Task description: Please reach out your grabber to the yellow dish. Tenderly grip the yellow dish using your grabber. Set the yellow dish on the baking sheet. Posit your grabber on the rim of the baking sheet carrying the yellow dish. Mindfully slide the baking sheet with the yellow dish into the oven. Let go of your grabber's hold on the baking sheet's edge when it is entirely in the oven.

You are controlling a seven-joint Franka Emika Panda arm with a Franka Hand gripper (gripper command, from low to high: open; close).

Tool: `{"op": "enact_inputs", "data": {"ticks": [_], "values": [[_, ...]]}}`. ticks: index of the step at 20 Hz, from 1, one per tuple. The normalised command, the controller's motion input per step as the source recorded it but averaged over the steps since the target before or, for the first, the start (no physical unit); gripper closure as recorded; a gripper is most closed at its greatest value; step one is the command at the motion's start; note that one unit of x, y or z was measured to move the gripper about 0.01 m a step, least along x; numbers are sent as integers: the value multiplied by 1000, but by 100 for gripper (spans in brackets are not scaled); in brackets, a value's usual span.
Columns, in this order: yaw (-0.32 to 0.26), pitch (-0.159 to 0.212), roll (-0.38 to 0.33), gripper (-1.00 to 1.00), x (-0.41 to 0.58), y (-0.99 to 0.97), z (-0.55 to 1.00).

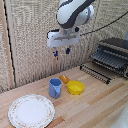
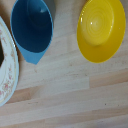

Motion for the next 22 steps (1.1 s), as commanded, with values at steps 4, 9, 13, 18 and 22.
{"op": "enact_inputs", "data": {"ticks": [4,9,13,18,22], "values": [[-31,57,33,-100,-334,-423,-239],[-40,81,57,-100,-383,-566,-288],[-23,55,39,-100,-315,-504,-327],[-10,4,6,-100,-281,-499,-501],[0,2,0,-100,-161,-471,-481]]}}
